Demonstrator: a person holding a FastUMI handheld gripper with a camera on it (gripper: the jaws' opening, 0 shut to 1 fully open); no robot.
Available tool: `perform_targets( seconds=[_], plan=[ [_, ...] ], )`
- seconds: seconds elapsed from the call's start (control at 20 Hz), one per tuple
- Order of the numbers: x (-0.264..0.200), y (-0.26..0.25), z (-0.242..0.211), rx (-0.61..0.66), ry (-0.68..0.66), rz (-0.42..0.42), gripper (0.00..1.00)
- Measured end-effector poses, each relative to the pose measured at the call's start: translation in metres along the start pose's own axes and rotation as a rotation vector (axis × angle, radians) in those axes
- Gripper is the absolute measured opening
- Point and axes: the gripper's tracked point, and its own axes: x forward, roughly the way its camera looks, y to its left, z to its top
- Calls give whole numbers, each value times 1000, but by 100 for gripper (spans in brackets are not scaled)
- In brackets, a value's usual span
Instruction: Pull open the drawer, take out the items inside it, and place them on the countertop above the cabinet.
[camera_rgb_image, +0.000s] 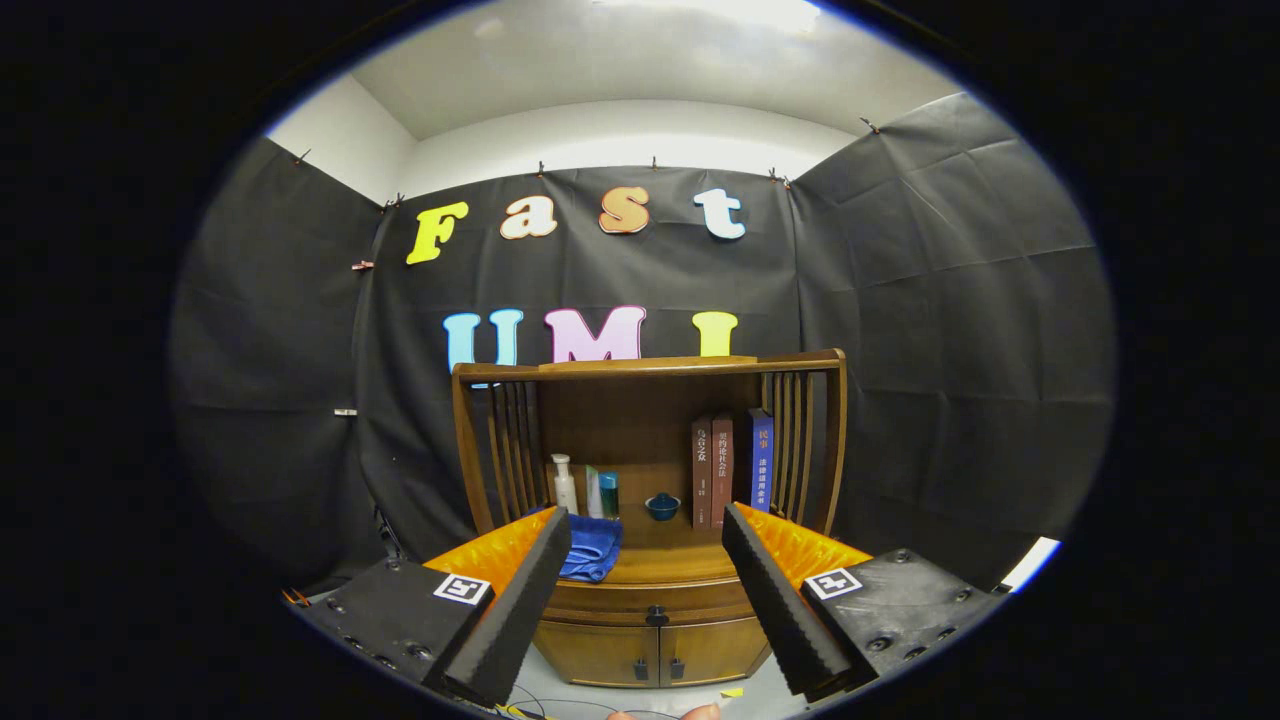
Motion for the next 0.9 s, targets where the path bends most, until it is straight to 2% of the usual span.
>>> perform_targets(
  seconds=[0.45, 0.75, 0.9],
  plan=[
    [2, 2, -4, -11, 3, 6, 98],
    [14, 2, -44, 14, 8, 14, 98],
    [24, -1, -76, 10, -36, 23, 98]
  ],
)
